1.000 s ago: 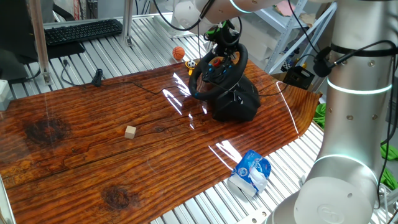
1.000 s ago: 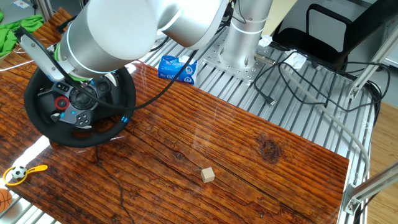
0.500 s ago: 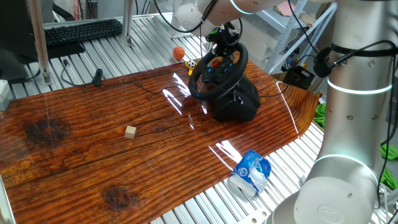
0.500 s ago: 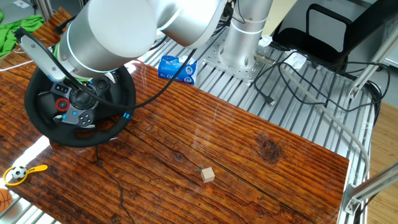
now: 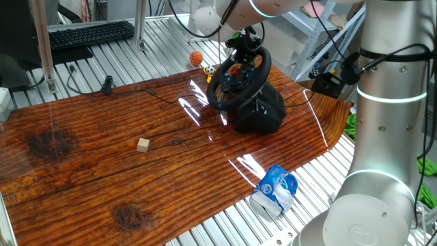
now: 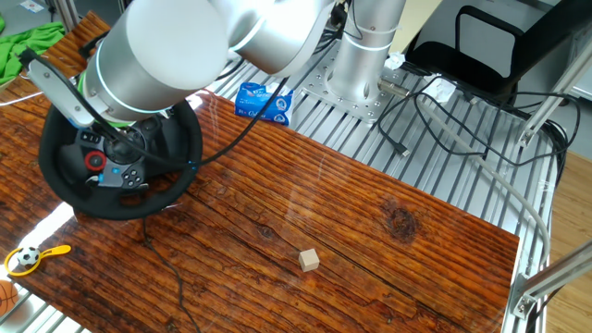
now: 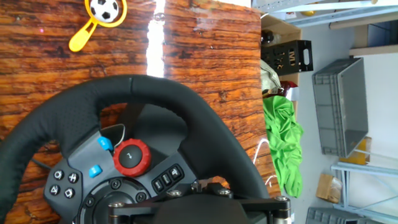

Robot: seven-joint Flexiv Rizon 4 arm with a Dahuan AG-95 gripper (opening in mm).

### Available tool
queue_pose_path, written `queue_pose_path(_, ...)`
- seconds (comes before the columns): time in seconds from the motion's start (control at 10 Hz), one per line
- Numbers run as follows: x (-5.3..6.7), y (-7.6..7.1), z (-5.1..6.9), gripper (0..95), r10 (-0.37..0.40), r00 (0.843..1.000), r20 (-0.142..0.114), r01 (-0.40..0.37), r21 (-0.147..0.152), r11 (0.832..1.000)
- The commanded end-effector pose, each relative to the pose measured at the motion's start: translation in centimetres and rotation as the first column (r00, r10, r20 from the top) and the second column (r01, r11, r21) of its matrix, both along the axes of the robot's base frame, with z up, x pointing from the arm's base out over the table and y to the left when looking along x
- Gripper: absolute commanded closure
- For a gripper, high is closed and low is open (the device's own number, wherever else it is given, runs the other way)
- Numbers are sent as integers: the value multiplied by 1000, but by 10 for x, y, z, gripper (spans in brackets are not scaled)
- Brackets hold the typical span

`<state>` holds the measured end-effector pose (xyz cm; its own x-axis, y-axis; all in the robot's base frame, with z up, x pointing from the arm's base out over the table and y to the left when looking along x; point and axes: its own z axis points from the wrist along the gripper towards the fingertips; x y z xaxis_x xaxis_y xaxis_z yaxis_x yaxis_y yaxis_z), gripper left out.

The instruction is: Rotate the steering wheel 90 degrees counterclockwise

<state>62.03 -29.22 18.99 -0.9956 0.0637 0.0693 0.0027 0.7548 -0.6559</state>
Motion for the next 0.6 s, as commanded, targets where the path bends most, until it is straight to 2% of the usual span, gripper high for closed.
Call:
queue_pose_path(0.1, 2, 2, 1, 950, 0, 1000, -3, 0, 5, 1000)
queue_pose_path(0.4, 4, 1, 2, 950, 7, 1000, -8, -7, 7, 1000)
queue_pose_path(0.6, 6, -1, 4, 950, 26, 999, -24, -26, 8, 1000)
